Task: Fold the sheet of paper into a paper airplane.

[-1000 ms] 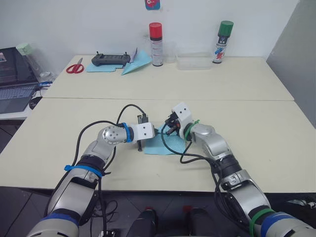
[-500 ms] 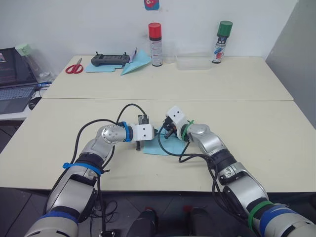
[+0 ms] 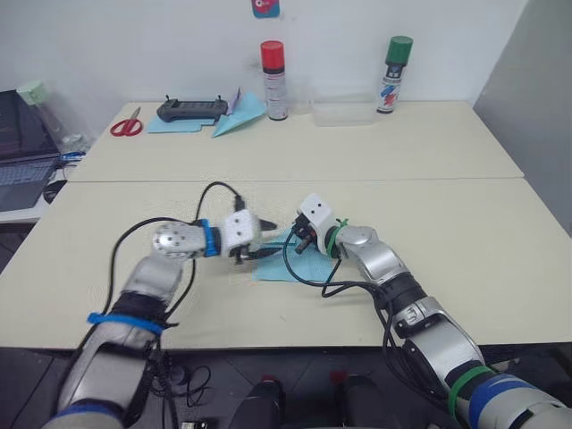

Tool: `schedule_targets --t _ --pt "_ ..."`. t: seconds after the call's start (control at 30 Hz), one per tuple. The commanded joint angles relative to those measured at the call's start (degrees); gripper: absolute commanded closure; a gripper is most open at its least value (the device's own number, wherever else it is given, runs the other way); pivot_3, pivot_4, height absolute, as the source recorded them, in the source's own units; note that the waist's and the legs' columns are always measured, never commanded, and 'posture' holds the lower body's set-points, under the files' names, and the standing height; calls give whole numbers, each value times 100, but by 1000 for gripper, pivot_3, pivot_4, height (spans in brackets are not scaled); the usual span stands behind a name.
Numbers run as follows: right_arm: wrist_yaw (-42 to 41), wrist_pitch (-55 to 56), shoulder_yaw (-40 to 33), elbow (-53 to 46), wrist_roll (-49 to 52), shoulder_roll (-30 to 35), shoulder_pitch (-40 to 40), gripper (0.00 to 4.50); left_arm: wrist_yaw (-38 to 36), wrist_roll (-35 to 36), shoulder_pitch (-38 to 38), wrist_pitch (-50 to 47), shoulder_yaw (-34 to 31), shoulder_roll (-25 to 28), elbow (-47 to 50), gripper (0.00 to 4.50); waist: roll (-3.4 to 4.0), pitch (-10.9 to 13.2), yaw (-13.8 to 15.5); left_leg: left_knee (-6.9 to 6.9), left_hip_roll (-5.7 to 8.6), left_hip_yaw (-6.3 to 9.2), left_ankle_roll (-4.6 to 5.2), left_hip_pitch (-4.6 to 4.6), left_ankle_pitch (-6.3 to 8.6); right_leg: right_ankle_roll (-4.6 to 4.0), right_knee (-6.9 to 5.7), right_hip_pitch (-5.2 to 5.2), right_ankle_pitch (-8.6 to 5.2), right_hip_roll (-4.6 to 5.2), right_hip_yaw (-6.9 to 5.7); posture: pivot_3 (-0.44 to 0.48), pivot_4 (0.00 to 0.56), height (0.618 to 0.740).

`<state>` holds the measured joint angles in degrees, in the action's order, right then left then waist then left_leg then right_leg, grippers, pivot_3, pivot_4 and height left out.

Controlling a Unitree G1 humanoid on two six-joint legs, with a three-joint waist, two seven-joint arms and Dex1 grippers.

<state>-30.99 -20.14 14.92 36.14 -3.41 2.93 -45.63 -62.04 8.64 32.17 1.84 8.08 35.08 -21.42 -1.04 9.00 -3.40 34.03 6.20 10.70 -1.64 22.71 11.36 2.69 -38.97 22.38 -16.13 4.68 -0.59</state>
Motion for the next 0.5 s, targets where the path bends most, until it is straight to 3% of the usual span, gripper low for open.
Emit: schedule_targets --t 0.03,0.07,0.17,0.27,0.37,0.5 --pt "-18 -96 56 122 -82 11 92 4500 588 981 286 -1330 -984 -129 418 2023 0 0 34 0 -1 5 0 0 0 0 1 -2 0 -3 -3 0 150 740" --pt "-27 -93 59 120 -83 14 95 4500 751 1144 311 -1565 -1156 -211 485 2023 -1 0 46 2 -1 12 0 -1 0 7 1 -6 -4 -3 -8 0 150 740" --pt "-53 -91 68 100 -85 26 116 4500 1152 1661 187 -2296 -1531 -524 940 2614 -2 -1 45 2 0 10 -3 -3 -2 24 2 -9 -14 -2 -3 0 150 740" --pt "-74 -95 74 82 -86 25 131 4500 1604 1816 -50 -2742 -1580 -921 1229 3471 -3 -2 29 2 0 1 -5 -5 -3 0 3 -9 0 1 3 0 150 740" --pt "-81 -95 76 93 -87 10 123 4500 1851 1436 -221 -2695 -1183 -1200 1173 4435 -3 -2 31 2 -1 -3 -13 -5 -7 -2 3 -8 1 1 5 0 150 740" --pt "-79 -88 78 119 -90 -1 112 4500 2066 941 -240 -2566 -697 -1438 871 4476 -3 -2 55 2 0 -3 -25 -3 -15 -3 2 -9 2 1 5 0 150 740"
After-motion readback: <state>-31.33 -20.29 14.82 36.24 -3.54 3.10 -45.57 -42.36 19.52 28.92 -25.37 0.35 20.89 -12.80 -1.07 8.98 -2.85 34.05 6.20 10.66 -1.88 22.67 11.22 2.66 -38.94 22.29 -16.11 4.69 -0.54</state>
